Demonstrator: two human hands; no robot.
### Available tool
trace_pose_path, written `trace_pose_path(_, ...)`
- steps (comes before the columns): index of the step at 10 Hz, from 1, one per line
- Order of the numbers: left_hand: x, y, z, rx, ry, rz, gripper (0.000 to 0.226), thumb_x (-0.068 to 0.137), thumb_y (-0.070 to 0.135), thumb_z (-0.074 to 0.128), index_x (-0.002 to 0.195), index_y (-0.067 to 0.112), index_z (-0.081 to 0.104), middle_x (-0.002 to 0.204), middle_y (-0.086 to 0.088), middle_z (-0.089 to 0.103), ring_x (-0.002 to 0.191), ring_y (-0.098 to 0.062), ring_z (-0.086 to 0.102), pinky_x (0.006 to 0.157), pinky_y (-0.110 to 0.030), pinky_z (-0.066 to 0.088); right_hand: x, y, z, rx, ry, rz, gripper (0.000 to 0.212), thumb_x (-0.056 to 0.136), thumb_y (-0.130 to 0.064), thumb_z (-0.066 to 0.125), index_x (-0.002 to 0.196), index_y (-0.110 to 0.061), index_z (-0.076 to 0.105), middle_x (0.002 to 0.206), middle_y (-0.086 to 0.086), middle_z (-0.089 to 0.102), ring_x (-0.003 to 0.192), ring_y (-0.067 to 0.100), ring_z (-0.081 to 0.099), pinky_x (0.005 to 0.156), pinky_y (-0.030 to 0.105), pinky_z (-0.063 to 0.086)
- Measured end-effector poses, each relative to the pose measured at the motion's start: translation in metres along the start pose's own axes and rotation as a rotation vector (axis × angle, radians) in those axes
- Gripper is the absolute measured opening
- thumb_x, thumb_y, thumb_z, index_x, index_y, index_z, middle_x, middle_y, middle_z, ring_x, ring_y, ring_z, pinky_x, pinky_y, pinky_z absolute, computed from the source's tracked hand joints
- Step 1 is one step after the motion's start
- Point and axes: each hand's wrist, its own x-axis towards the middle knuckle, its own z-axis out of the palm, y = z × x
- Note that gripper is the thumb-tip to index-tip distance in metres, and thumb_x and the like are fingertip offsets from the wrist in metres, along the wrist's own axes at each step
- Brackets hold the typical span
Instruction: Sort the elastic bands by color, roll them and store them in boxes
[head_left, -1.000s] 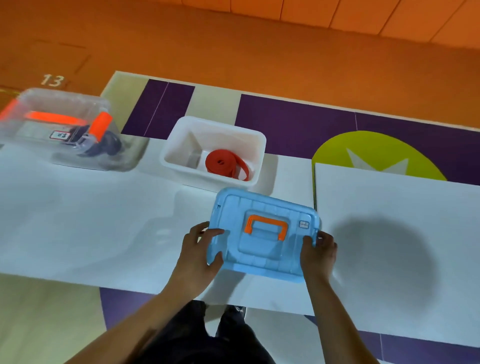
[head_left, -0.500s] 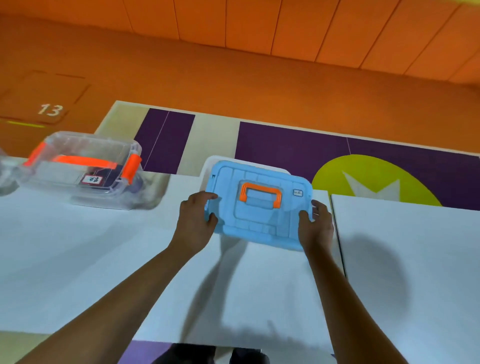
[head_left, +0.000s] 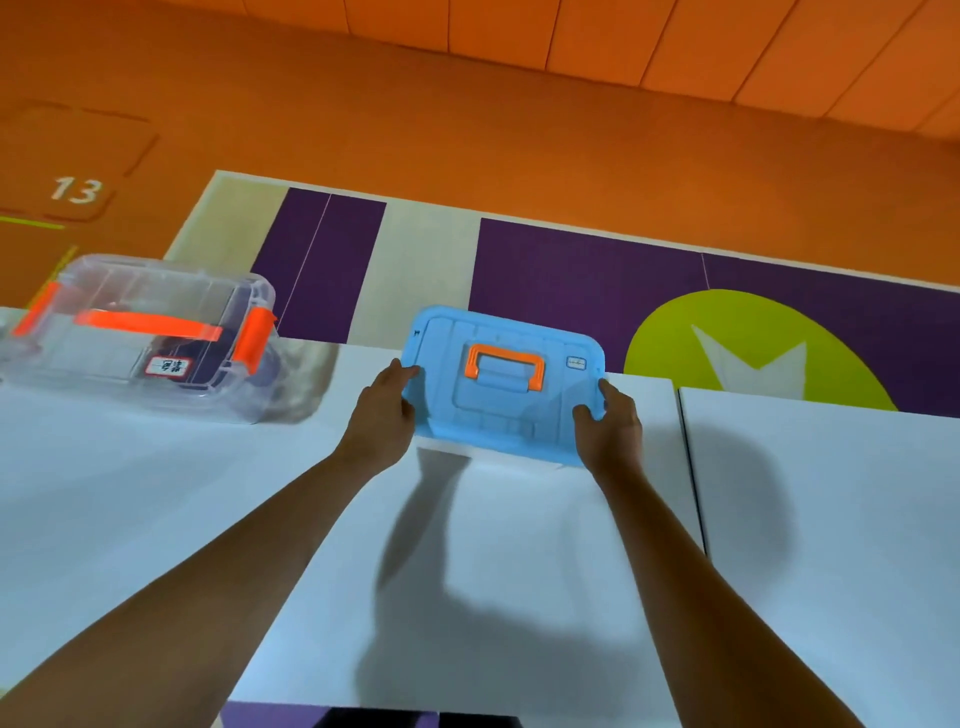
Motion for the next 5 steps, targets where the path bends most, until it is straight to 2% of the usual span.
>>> trace_pose_path(1, -0.003, 0.002, 0.002, -0.022, -0.007, -0.007, 0.054, 0.1, -0.003, 0.041, 0.152, 0.014, 0.043, 0.162, -0.008, 0.034, 0.15, -0.026, 0.033, 0.116, -0.027, 0.027, 0.005, 0.0, -0.002, -0.004, -0.044, -0.027, 0.058, 0.098, -0.01, 0.058, 0.153, -0.008, 0.041, 0.147, 0.015, 0.049, 0.135, 0.032, 0.048, 0.109, 0.04, 0.041)
trace_pose_path(3, 0.005, 0.005, -0.001, 0.021, 0.001, -0.05, 0.053, 0.099, 0.0, 0.047, 0.149, 0.018, 0.046, 0.157, -0.005, 0.042, 0.142, -0.027, 0.043, 0.114, -0.037, 0.037, 0.013, -0.004, -0.008, -0.041, -0.12, -0.034, 0.057, 0.099, -0.009, 0.055, 0.154, -0.01, 0.038, 0.146, 0.012, 0.046, 0.13, 0.029, 0.052, 0.093, 0.032, 0.048)
trace_pose_path(4, 0.009, 0.01, -0.002, 0.044, -0.02, -0.059, 0.052, 0.099, 0.001, 0.047, 0.148, 0.017, 0.044, 0.154, -0.007, 0.045, 0.137, -0.03, 0.047, 0.11, -0.04, 0.042, 0.014, -0.003, -0.01, -0.057, -0.159, -0.058, 0.057, 0.097, -0.012, 0.058, 0.151, -0.013, 0.039, 0.139, 0.01, 0.049, 0.125, 0.029, 0.056, 0.089, 0.033, 0.054)
trace_pose_path(5, 0.01, 0.012, -0.007, 0.142, -0.086, -0.068, 0.05, 0.101, 0.01, 0.051, 0.149, 0.02, 0.042, 0.157, -0.012, 0.038, 0.138, -0.038, 0.044, 0.11, -0.047, 0.042, 0.014, -0.003, -0.016, -0.205, -0.177, -0.124, 0.062, 0.095, -0.021, 0.06, 0.152, -0.015, 0.036, 0.142, 0.011, 0.05, 0.128, 0.034, 0.054, 0.101, 0.049, 0.053)
